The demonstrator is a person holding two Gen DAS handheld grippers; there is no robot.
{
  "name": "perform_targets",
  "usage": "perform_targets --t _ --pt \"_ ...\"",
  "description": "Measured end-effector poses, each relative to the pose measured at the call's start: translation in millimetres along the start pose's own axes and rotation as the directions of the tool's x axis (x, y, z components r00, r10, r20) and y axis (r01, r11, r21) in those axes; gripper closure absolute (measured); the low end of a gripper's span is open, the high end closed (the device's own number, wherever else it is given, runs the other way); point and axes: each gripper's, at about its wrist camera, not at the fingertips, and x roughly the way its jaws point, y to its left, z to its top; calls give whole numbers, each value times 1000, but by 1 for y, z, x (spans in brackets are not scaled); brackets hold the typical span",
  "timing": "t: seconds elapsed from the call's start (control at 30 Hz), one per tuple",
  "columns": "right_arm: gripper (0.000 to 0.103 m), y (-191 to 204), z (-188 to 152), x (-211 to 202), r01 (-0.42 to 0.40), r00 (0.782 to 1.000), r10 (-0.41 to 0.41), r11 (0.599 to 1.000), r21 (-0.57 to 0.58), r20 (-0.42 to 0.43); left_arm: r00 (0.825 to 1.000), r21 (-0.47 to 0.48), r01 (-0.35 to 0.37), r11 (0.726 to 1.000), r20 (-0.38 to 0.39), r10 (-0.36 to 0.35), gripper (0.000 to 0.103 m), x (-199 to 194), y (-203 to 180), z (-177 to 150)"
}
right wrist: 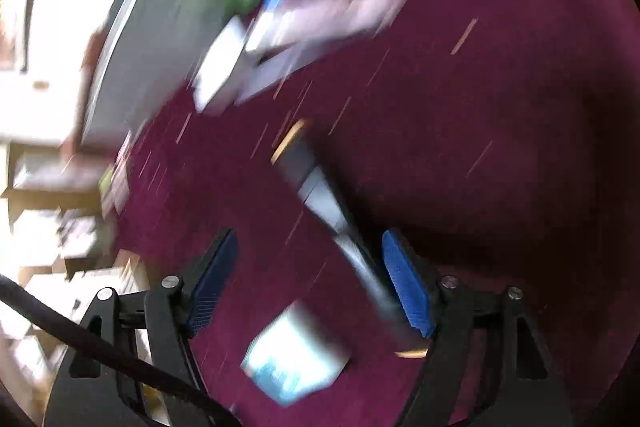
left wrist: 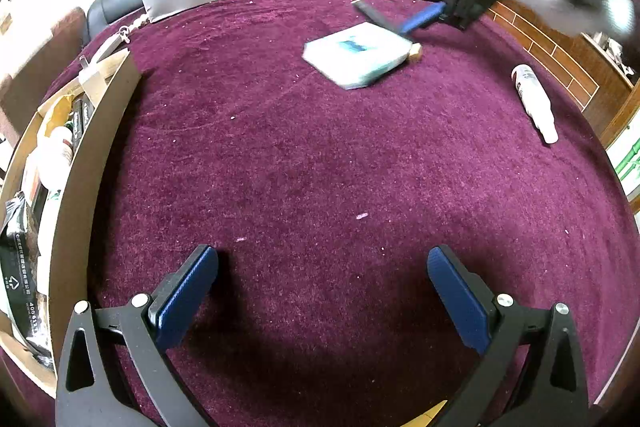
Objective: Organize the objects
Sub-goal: 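Move the open left tool toward the yellow sponge roll on the table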
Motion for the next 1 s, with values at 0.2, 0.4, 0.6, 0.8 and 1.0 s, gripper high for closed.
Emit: perform_targets --t 0.2,0.4,0.6,0.8,1.0 --pt "30 -22 -74 -34 -94 995 95 995 -24 40 1000 0 2 1000 9 -2 1 0 1 -1" --pt "30 -92 -139 -57 -162 976 134 974 159 173 995 12 64 998 -76 -63 2 0 5 7" --pt "30 -131 -185 -66 -233 954 168 938 258 250 983 -155 147 977 -88 -162 2 -28 38 7" --pt "30 -158 -201 -95 -234 936 138 931 280 324 980 -170 152 974 -104 -171 2 -59 27 -9" --pt "30 -160 -202 -97 -204 934 106 943 265 343 976 -78 130 988 -164 -141 2 -64 -8 -28"
